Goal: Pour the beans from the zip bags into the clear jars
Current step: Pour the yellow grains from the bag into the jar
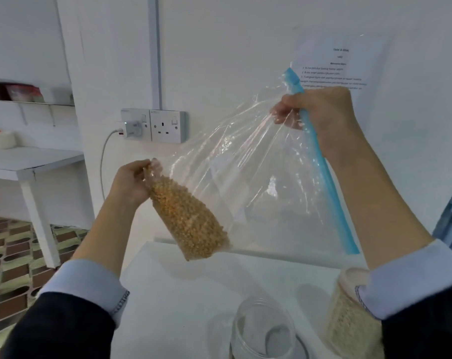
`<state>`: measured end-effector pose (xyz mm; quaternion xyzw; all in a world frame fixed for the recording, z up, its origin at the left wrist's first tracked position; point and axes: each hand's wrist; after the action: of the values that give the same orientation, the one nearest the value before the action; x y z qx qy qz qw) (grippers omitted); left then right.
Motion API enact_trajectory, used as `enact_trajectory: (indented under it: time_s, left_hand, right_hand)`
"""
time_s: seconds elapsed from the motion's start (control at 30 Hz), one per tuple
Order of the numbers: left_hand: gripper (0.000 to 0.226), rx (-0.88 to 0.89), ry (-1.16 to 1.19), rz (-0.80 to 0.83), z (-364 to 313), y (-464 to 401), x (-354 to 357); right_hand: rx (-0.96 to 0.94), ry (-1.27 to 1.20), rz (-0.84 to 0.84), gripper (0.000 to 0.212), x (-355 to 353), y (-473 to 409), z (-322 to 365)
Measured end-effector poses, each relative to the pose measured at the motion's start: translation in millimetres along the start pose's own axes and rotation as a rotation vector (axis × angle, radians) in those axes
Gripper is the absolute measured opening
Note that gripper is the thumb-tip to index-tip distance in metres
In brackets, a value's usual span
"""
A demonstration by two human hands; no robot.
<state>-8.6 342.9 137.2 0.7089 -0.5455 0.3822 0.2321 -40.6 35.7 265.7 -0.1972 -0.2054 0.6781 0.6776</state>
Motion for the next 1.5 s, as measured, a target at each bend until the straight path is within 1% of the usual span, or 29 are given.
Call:
enact_trajectory:
  time_s: [0.03, 0.07, 0.13, 0.2, 0.27, 0.33, 0.37, 0.43, 0.47, 0.57, 0.67, 0.77, 0.87, 0.9, 1.0, 1.03, 1.07, 1.13, 1.2, 1.27, 1.3, 1.4, 1.43, 1.5]
  left_hand:
    - [0.014, 0.016, -0.037, -0.022, -3, 2, 4]
    - [0.007, 0.036, -0.073, -0.04, -7, 6, 9]
    - [0.019, 0.059, -0.168, -0.029, -13, 11, 12]
    - [0.019, 0.046, -0.274, 0.019, -18, 19, 15]
    - [0.017, 0.043, -0.322, 0.031, -20, 26, 17]
    - [0.016, 0.054, -0.301, 0.009, -23, 33, 22]
    - [0.016, 0.06, -0.27, -0.001, -24, 37, 25]
    - [0.016, 0.068, -0.213, -0.003, -28, 46, 31]
    - [0.016, 0.076, -0.214, -0.001, -30, 50, 33]
    - [0.018, 0.127, -0.325, -0.01, -37, 62, 38]
    - [0.018, 0.17, -0.399, -0.043, -40, 71, 44]
    - [0.017, 0.191, -0.436, -0.055, -40, 77, 43]
    - [0.014, 0.209, -0.44, -0.055, -40, 83, 40]
    - [0.017, 0.219, -0.44, -0.048, -41, 84, 38]
    - [0.044, 0.237, -0.426, 0.027, -46, 89, 31]
    - [0.046, 0.236, -0.414, 0.047, -48, 93, 29]
    - [0.043, 0.236, -0.401, 0.055, -51, 96, 28]
    - [0.031, 0.255, -0.375, 0.029, -56, 101, 28]
    - [0.016, 0.317, -0.299, -0.017, -62, 101, 29]
    - [0.013, 0.381, -0.238, -0.029, -67, 102, 31]
    - [0.017, 0.406, -0.258, -0.03, -69, 104, 33]
    - [0.045, 0.476, -0.399, -0.013, -74, 112, 35]
    - [0.049, 0.494, -0.438, -0.012, -75, 116, 35]
    - [0.051, 0.527, -0.496, -0.035, -79, 120, 33]
  right_hand:
    - [-0.009, -0.012, -0.002, 0.015, -2, 5, 2]
    - [-0.021, -0.015, 0.0, 0.017, -5, 10, 3]
    - [-0.042, -0.008, 0.019, 0.024, -11, 20, 6]
    - [-0.05, -0.007, 0.036, 0.028, -17, 28, 8]
    - [-0.043, -0.015, 0.049, 0.024, -22, 34, 12]
    - [-0.016, -0.038, 0.065, 0.017, -27, 38, 15]
    - [0.004, -0.055, 0.069, 0.019, -30, 41, 17]
    - [0.035, -0.073, 0.089, 0.032, -37, 47, 19]
    - [0.048, -0.081, 0.103, 0.033, -40, 51, 21]
    - [0.084, -0.085, 0.116, 0.021, -43, 62, 23]
    - [0.078, -0.074, 0.102, 0.019, -39, 70, 27]
    - [0.071, -0.095, 0.11, 0.021, -33, 71, 31]
    - [0.078, -0.089, 0.145, 0.01, -26, 70, 31]
    - [0.08, -0.087, 0.148, 0.009, -25, 70, 30]
    - [0.091, -0.108, 0.15, 0.006, -25, 74, 31]
    - [0.093, -0.121, 0.153, 0.003, -26, 75, 32]
    - [0.093, -0.126, 0.151, 0.002, -26, 77, 33]
    - [0.085, -0.124, 0.129, 0.004, -27, 79, 35]
    - [0.082, -0.123, 0.107, 0.005, -26, 81, 38]
    - [0.083, -0.134, 0.093, 0.006, -26, 83, 41]
    - [0.084, -0.146, 0.089, 0.006, -26, 84, 42]
    - [0.095, -0.189, 0.091, 0.008, -25, 88, 45]
    - [0.106, -0.203, 0.089, 0.01, -24, 90, 45]
    - [0.128, -0.217, 0.075, 0.009, -24, 94, 44]
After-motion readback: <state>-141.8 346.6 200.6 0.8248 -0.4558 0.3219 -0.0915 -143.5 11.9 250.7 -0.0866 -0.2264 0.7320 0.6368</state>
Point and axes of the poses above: each hand's wrist, its own y-axis away from the middle knuckle, its own x-axis out of the palm, z = x × y, and after that the axes turned 2 degrees about x, right-handed
